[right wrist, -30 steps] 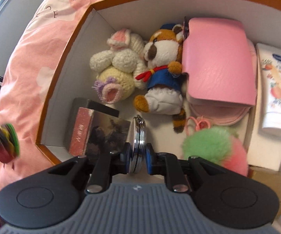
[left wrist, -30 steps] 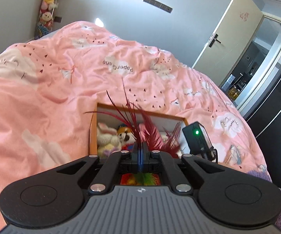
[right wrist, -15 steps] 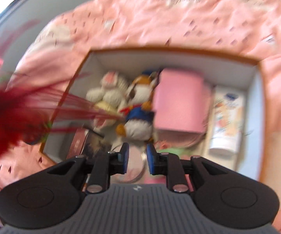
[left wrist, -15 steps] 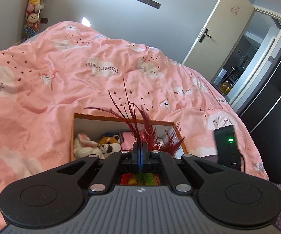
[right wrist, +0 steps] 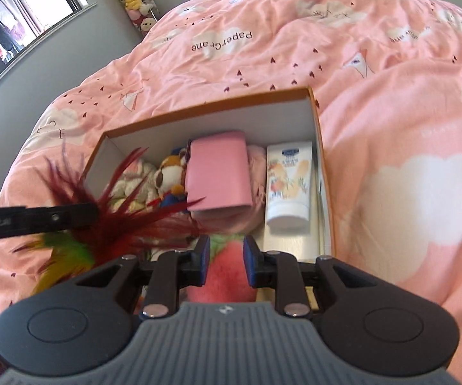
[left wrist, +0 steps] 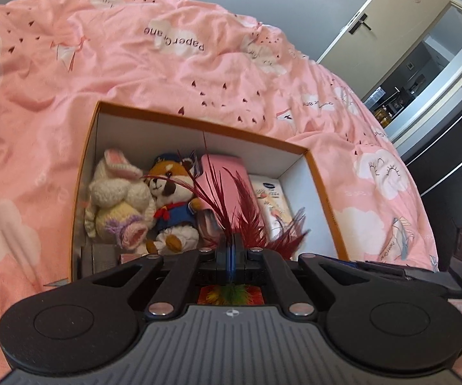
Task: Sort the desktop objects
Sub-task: 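Lower the mirror and feather ornament into the box and open both grippers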
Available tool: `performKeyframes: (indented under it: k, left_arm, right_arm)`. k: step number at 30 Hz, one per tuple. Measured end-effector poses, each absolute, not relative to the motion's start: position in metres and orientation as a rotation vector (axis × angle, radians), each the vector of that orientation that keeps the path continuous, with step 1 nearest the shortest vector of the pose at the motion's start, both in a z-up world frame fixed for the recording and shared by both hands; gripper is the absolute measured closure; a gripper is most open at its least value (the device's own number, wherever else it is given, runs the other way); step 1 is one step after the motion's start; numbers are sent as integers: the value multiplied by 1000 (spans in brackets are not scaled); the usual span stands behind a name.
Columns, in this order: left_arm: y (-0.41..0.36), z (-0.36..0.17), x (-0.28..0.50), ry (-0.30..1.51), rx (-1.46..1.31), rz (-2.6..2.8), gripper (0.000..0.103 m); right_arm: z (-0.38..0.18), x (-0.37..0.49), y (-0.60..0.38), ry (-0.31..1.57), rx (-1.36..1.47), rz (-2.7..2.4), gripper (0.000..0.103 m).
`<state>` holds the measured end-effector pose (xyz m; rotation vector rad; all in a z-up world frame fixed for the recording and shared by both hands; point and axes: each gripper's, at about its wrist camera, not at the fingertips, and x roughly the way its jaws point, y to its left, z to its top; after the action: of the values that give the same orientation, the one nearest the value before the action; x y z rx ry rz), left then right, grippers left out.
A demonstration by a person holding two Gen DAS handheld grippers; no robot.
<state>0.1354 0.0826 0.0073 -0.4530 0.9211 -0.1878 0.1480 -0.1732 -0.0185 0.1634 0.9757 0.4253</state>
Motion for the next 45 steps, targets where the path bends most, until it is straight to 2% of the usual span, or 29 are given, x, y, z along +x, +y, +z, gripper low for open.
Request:
performKeyframes:
  k: [8, 11, 13, 18, 21, 23, 24, 26, 30, 34, 45]
  left_arm:
    - [80, 2, 134, 937, -437, -129, 100]
    - [75, 9, 128, 913, -386, -110, 92]
    - [69, 17, 122, 877, -325, -94, 86]
    - [54, 34, 103, 771, -192, -66, 78]
    - [47, 39, 92, 714, -143, -41, 69]
    - [43, 38, 85, 680, -119, -20, 58]
    - [41, 37, 83, 668, -115, -10, 48]
    - [40, 34, 78, 652, -121, 8, 46]
    - [40, 26, 74, 644, -123, 57, 33]
    - [36, 19, 64, 565, -70, 122, 25]
    - [33, 1, 61, 565, -27, 171, 21]
  right_arm:
    - [-24, 131, -171, 947, 121, 404, 77]
    - [-22, 125, -170, 926, 101, 397, 76]
    - [-18, 120, -170, 906, 94, 394, 72]
    - [-5, 102, -163, 809, 20, 354, 69]
    - [3, 89, -157, 743, -20, 334, 65]
    - [6, 81, -153, 698, -45, 320, 62]
    - [7, 78, -152, 683, -54, 311, 59]
    - [7, 75, -150, 661, -63, 291, 59]
    - [5, 71, -150, 635, -72, 261, 51]
    - [-1, 67, -147, 622, -86, 245, 47]
    - [-17, 57, -139, 611, -129, 259, 44]
